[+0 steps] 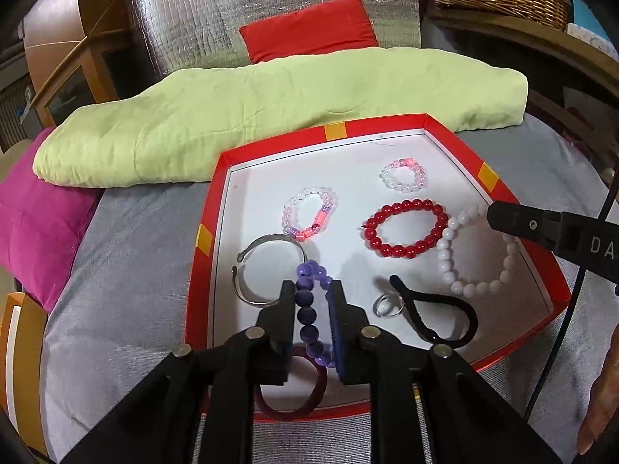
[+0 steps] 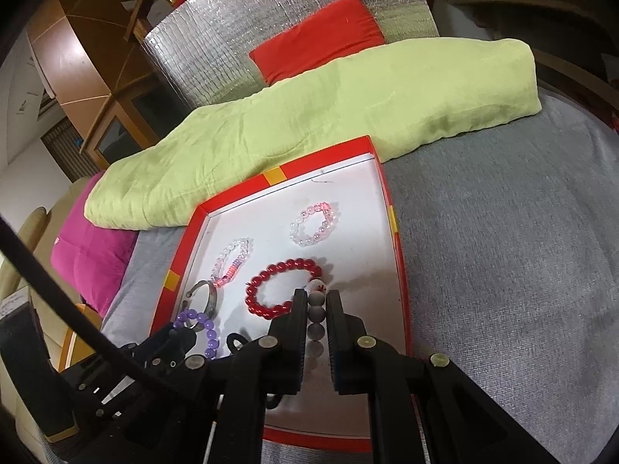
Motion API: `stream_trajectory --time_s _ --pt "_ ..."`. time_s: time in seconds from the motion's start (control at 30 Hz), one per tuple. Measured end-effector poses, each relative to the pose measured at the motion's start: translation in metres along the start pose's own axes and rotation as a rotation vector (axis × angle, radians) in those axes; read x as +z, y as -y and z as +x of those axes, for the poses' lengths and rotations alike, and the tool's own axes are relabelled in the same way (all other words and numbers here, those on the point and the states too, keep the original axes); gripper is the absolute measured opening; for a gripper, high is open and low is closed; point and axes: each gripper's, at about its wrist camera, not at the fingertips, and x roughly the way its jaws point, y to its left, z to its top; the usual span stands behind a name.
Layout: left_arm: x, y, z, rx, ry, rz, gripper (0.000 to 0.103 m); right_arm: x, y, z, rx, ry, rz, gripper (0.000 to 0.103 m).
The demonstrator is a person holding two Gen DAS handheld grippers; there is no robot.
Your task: Organize jewelry
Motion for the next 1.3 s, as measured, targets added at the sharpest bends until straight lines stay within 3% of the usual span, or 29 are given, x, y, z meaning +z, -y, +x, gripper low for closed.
stream_trajectory --time_s 0.3,0.37,0.4,0.43,0.57,0.67,0.73,1.1,1.3 --pt "0.001 -0.001 -0.001 0.007 0.000 -0.002 0.020 -0.001 0.001 0.002 -0.019 -0.004 0.001 0.012" --pt "0.001 -0.002 -0.002 0.011 0.002 -0.007 0.037 -0.001 0.003 0.002 -0.022 -0.005 0.008 0.012" --pt "0.001 -0.003 -0.004 0.020 0.011 -0.014 0.053 -0.001 0.003 0.002 -0.023 -0.006 0.010 0.012" --pt "0.001 -0.004 -0.007 0.027 0.023 -0.019 0.060 -0.001 0.003 0.002 -0.026 -0.006 0.009 0.012" --pt "0.004 -0.008 -0.018 0.041 0.075 -0.027 0.061 -0.001 0.000 0.001 -0.047 -0.012 -0.004 0.017" --pt "0.006 -0.010 -0.024 0.053 0.099 -0.034 0.066 0.000 0.000 -0.001 -0.046 -0.012 0.001 0.035" --pt "0.007 -0.013 -0.027 0.060 0.112 -0.042 0.067 0.000 -0.001 -0.005 -0.046 -0.007 0.002 0.054" --pt "0.008 -0.020 -0.047 0.079 0.141 -0.048 0.068 0.000 -0.016 -0.029 -0.049 0.050 -0.060 0.054" --pt "0.004 -0.023 -0.062 0.112 0.163 -0.027 0.078 -0.003 -0.028 -0.041 -0.071 0.068 -0.108 0.054"
